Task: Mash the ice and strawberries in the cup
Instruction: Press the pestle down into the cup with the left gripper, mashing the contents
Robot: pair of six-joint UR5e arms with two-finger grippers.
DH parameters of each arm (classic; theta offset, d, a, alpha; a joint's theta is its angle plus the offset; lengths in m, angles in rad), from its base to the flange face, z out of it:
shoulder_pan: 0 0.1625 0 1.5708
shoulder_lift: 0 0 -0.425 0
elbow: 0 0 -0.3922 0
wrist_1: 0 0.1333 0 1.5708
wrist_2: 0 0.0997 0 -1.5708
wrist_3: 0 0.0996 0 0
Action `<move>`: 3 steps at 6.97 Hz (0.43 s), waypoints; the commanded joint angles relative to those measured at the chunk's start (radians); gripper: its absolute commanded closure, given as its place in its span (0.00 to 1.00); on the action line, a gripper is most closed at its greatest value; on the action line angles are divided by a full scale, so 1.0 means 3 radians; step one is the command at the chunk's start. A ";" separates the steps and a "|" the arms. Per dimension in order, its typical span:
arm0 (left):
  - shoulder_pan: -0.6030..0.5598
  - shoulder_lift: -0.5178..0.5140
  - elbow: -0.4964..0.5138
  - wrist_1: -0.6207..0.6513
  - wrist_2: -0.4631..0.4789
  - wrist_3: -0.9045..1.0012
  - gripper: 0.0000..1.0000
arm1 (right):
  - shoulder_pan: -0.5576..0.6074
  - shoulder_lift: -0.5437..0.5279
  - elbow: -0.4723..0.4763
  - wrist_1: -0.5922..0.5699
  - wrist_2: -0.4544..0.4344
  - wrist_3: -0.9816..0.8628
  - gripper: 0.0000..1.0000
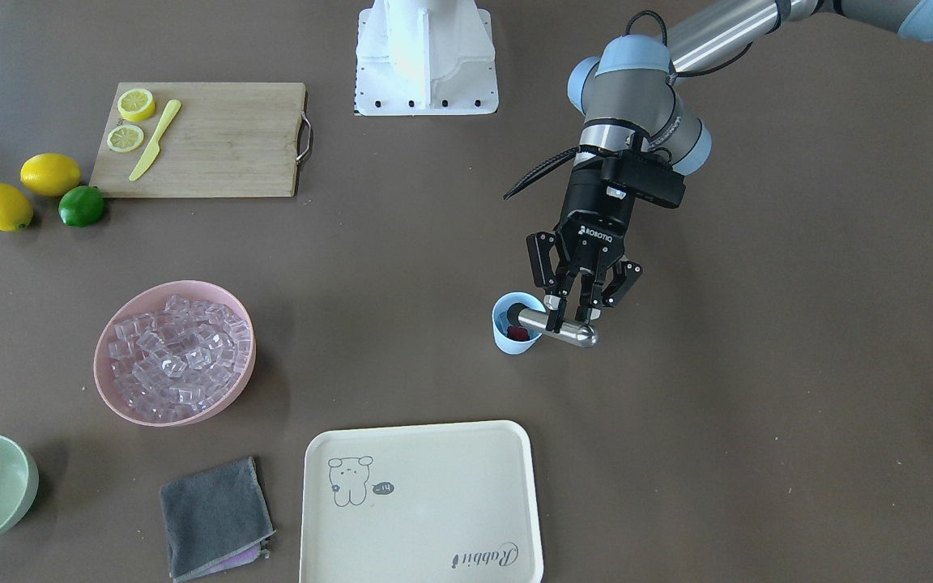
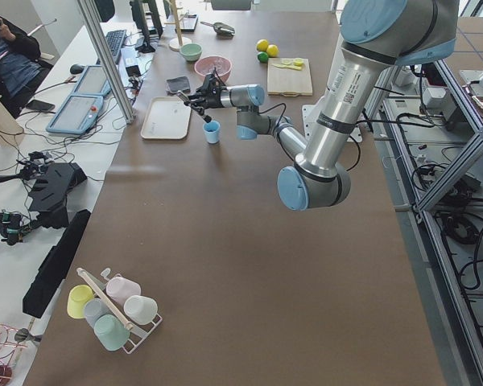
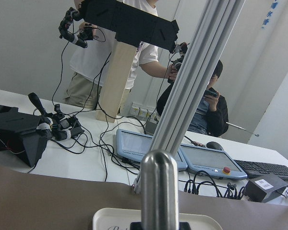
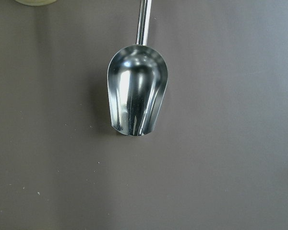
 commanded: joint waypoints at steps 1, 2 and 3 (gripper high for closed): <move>0.0045 0.0061 0.0169 -0.0087 0.0082 -0.0004 1.00 | 0.0001 0.0001 -0.0001 0.0000 0.0019 -0.0005 0.00; 0.0050 0.0117 0.0083 -0.0275 0.0072 0.0006 1.00 | 0.0001 0.0001 0.0004 0.0000 0.0019 0.0000 0.00; 0.0040 0.0194 -0.0135 -0.0251 0.0057 0.0026 1.00 | 0.0001 0.0006 0.0004 0.0000 0.0019 -0.0005 0.00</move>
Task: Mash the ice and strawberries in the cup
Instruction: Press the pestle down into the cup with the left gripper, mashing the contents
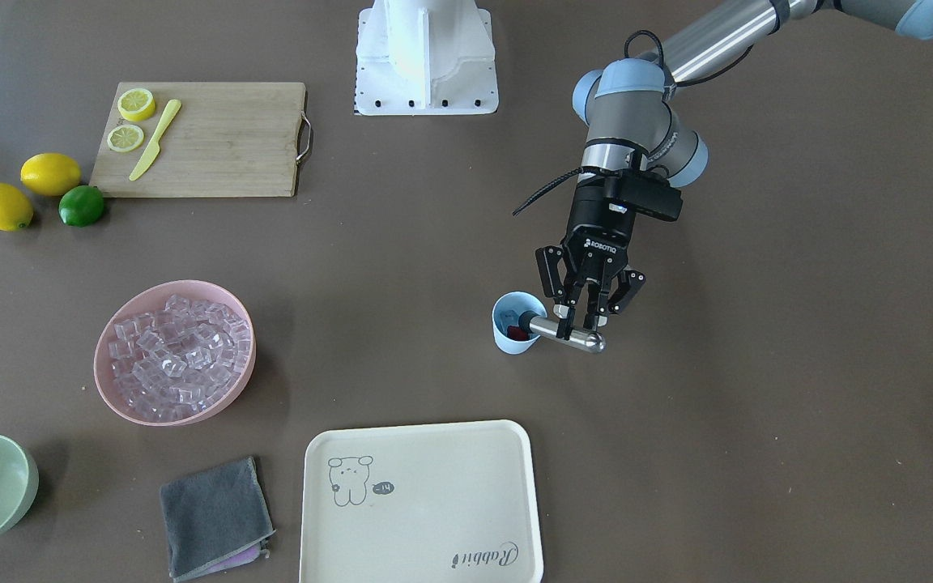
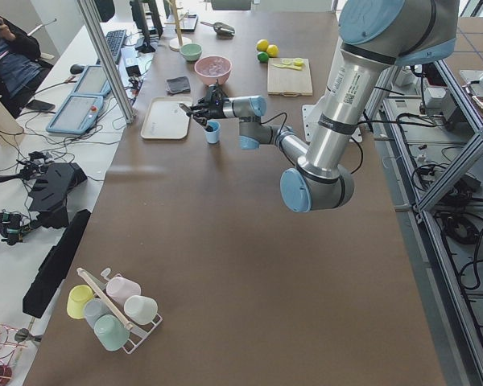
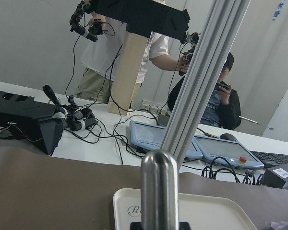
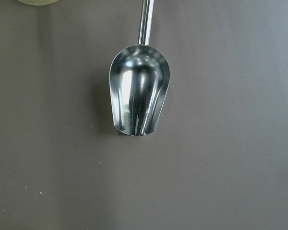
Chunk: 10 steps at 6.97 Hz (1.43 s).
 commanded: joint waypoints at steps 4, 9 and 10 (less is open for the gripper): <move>0.0071 0.0039 -0.0026 -0.0110 0.0102 -0.0033 1.00 | 0.0011 -0.0006 0.0023 0.0000 -0.0004 -0.0023 0.00; -0.0028 0.0038 -0.0115 -0.0111 -0.0020 -0.0003 1.00 | 0.0037 -0.0037 -0.0007 0.0005 -0.0024 -0.0039 0.00; -0.0470 0.0084 -0.0116 -0.0106 -0.0746 -0.0033 1.00 | 0.0037 -0.0037 -0.0007 0.0005 -0.0014 -0.0039 0.00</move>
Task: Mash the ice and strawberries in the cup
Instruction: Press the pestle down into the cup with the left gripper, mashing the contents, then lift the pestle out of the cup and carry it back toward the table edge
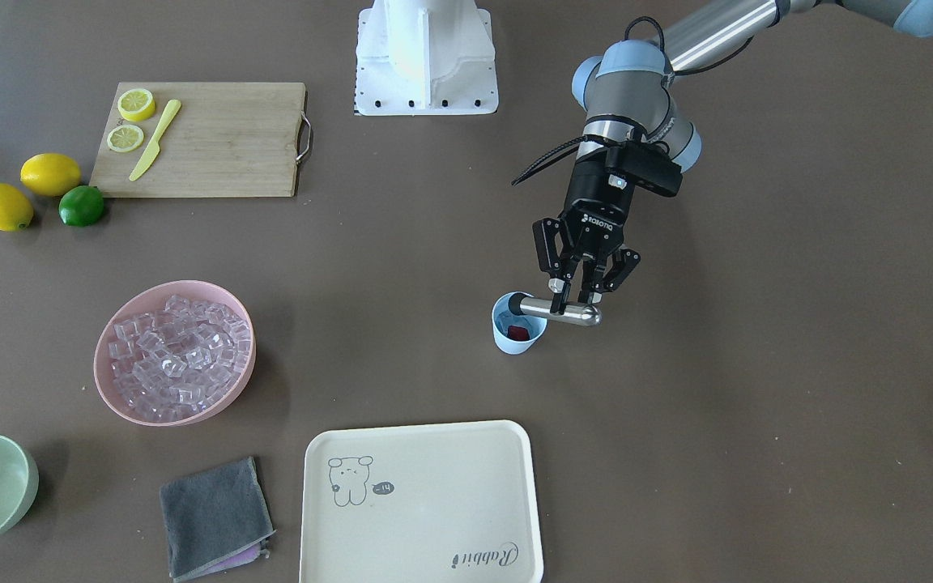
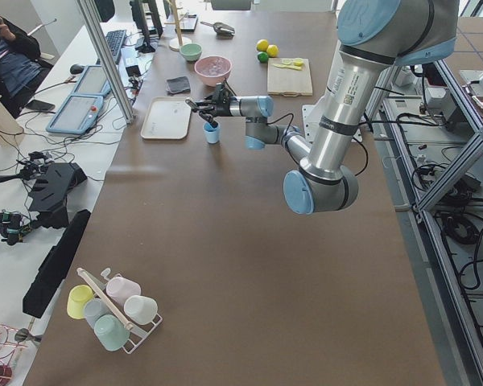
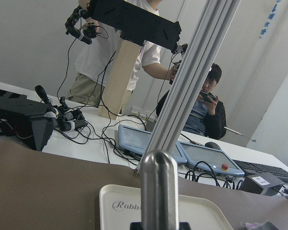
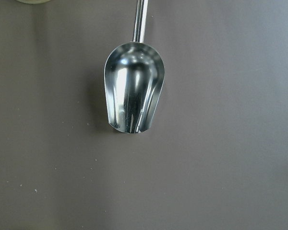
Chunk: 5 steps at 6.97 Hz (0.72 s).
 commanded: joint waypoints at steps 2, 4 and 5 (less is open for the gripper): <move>-0.1477 0.0376 0.0000 0.0154 -0.2416 -0.0066 1.00 | 0.0000 -0.0017 0.0009 -0.0003 0.0011 0.0000 0.00; -0.2415 0.0606 0.0331 0.0477 -0.4137 -0.0082 1.00 | 0.0026 -0.0058 0.0060 0.0002 0.0016 0.0000 0.00; -0.2555 0.0806 0.0581 0.0512 -0.4523 -0.0016 1.00 | 0.0021 -0.0099 0.0060 0.0002 0.0016 0.0005 0.00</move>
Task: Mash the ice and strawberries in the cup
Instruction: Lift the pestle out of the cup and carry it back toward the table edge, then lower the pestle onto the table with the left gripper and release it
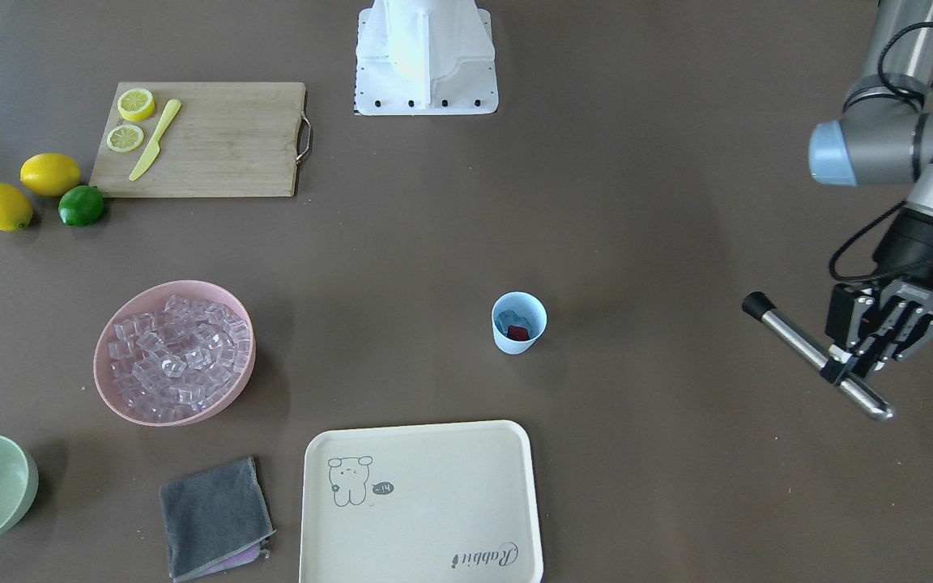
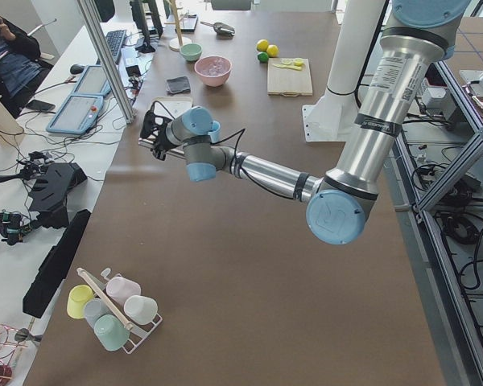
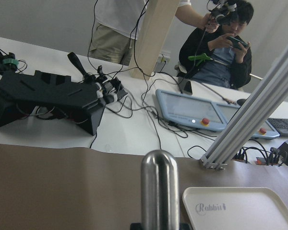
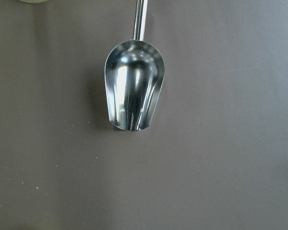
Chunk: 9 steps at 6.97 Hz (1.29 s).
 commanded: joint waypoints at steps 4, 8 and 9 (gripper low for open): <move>0.0195 0.0958 0.0521 -0.0038 -0.0731 0.0544 1.00 | -0.0002 -0.0086 -0.0052 0.0012 0.0068 -0.0001 0.00; 0.0389 0.0643 0.0431 0.0913 -0.0577 0.1954 1.00 | -0.0013 -0.0055 -0.0062 0.0027 0.0171 -0.0001 0.00; 0.0317 0.0616 0.0435 0.1136 -0.0567 0.2265 1.00 | -0.0013 -0.0060 -0.0052 0.0027 0.0171 -0.0001 0.00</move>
